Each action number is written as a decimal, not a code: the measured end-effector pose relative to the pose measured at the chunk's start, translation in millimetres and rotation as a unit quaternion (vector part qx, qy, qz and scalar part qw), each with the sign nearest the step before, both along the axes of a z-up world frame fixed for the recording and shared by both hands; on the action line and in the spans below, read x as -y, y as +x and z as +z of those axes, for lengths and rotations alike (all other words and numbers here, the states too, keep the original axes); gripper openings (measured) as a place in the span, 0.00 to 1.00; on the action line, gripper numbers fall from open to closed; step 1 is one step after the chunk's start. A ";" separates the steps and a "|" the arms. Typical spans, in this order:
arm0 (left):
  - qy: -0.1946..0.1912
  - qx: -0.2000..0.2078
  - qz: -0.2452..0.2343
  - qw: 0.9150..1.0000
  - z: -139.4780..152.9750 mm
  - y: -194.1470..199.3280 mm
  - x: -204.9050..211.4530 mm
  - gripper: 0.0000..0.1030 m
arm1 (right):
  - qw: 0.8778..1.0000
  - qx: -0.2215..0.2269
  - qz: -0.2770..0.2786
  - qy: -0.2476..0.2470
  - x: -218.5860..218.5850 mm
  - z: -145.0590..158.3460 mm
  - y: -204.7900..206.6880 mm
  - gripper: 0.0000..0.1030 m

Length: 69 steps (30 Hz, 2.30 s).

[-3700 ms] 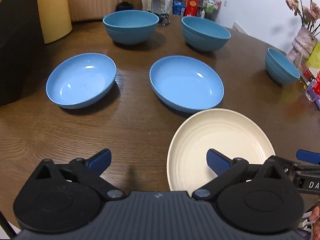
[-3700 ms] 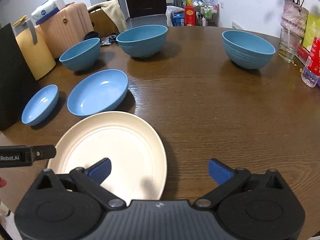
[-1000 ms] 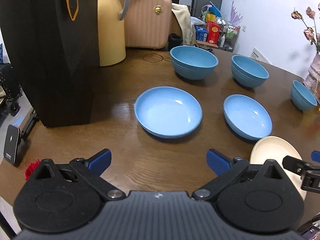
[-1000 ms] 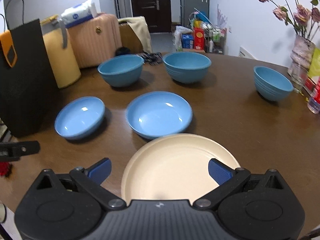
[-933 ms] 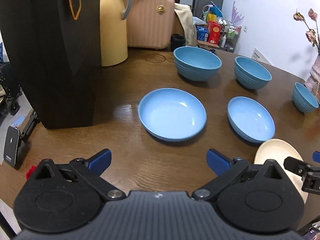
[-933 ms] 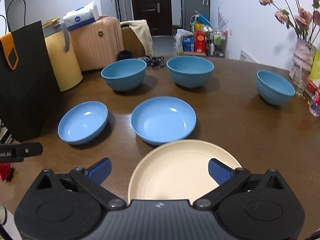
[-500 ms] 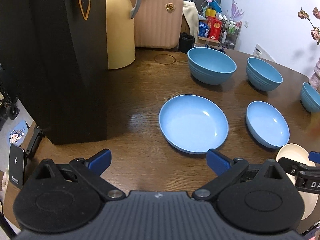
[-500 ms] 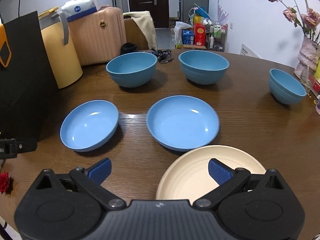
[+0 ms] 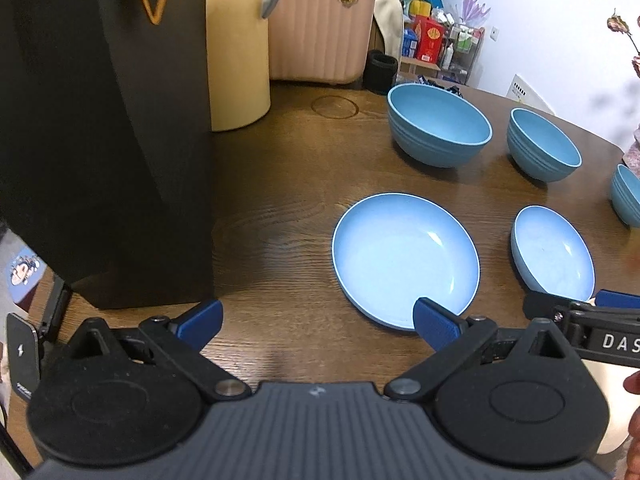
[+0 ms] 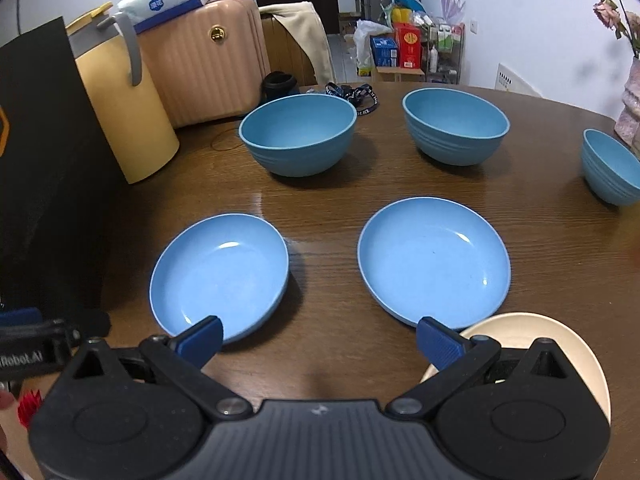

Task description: Organize plates and bowls

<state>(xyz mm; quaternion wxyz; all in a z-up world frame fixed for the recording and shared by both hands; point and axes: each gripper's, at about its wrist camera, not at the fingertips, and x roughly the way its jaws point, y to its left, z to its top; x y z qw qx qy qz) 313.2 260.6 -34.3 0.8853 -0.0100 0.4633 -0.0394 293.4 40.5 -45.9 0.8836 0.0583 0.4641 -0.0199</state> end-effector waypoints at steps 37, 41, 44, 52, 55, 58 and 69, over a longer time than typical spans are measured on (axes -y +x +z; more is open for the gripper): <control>-0.016 -0.127 0.033 0.991 -53.4 91.2 4.5 0.66 | 0.994 -0.105 -0.041 0.007 -13.5 -62.4 94.7 0.42; -0.021 -0.133 0.035 0.990 -55.8 92.9 4.6 0.56 | 0.993 -0.107 -0.041 0.009 -13.1 -63.7 96.1 0.40; -0.026 -0.137 0.033 0.990 -55.7 91.8 5.1 0.52 | 0.993 -0.108 -0.039 0.010 -13.9 -64.5 97.9 0.36; -0.036 -0.147 0.035 0.988 -57.4 90.7 4.3 0.34 | 0.993 -0.108 -0.037 0.011 -15.2 -67.4 100.6 0.35; -0.038 -0.149 0.037 0.987 -59.2 93.6 3.3 0.32 | 0.993 -0.109 -0.036 0.012 -15.9 -68.0 100.9 0.34; -0.041 -0.146 0.037 0.988 -59.6 95.0 3.6 0.32 | 0.993 -0.109 -0.034 0.013 -15.8 -68.1 100.3 0.32; -0.051 -0.148 0.031 0.987 -65.4 101.1 6.4 0.16 | 0.994 -0.106 -0.019 0.034 -18.0 -69.4 101.8 0.14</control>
